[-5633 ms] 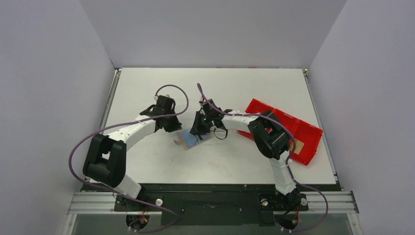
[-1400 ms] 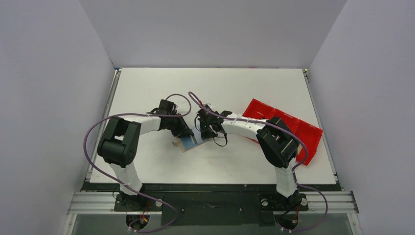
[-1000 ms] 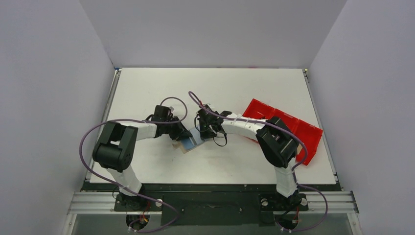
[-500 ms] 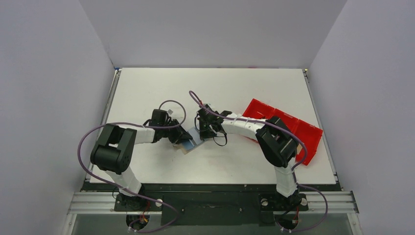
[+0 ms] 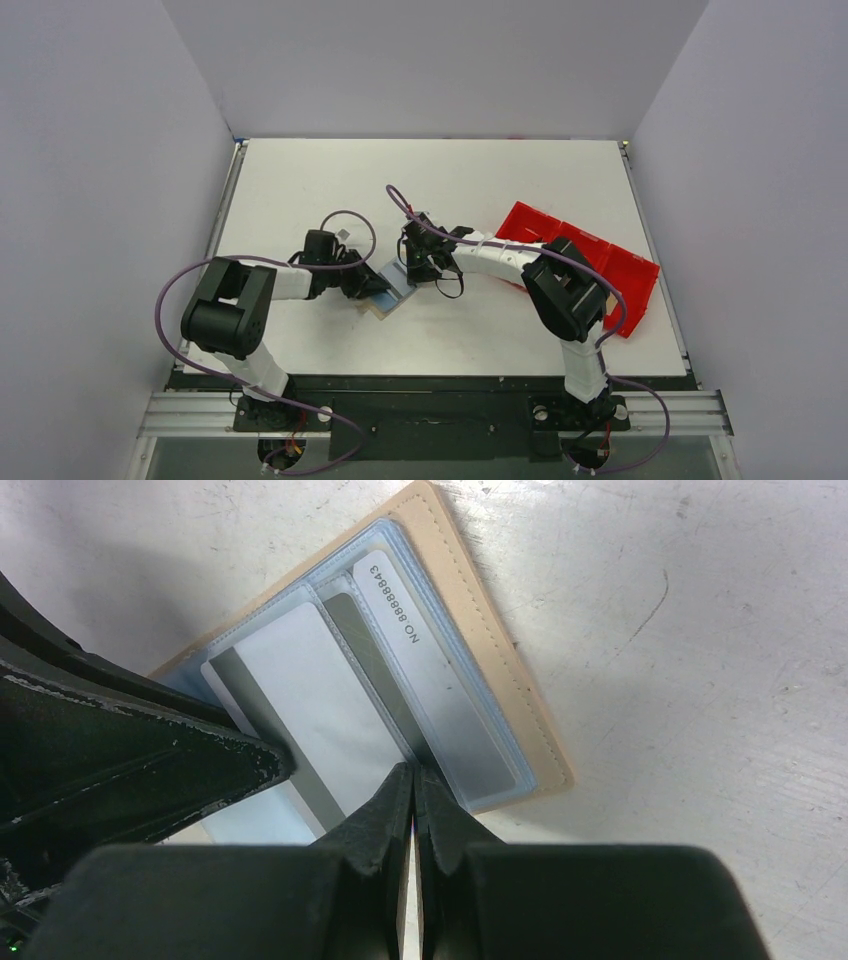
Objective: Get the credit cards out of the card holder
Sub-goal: Remove the credit card from the card holder.
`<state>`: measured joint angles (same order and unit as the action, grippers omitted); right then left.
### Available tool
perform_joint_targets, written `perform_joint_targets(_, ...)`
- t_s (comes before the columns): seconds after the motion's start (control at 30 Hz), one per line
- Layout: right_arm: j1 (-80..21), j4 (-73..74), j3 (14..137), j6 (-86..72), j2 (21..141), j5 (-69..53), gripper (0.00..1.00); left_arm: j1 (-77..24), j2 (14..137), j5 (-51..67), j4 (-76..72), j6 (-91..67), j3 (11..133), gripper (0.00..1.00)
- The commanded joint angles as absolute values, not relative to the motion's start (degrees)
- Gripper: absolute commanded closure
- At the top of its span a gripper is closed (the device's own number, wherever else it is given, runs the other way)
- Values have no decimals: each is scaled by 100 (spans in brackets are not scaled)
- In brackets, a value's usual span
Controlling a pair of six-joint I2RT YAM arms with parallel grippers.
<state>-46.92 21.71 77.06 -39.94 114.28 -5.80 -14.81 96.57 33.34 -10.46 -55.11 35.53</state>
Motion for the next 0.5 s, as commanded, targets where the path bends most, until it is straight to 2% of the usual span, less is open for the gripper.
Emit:
perform_joint_targets(0.0,-4728,2271,7613,-4033,11865,-568,100,-1419,9531,3498,-1380,-5506,3444,86)
perform_joint_targets(0.13,-4729,2284,7624,-4034,11889,-571,100,-1411,9571,3587,-1511,-5511,3416,91)
perform_joint_targets(0.27,-4713,2301,7645,-4025,11900,-571,100,-1400,9624,3640,-1603,-5529,3379,100)
perform_joint_targets(0.47,-4637,2346,7609,-4049,11911,-477,100,-1325,9614,3585,-1271,-5458,3413,100)
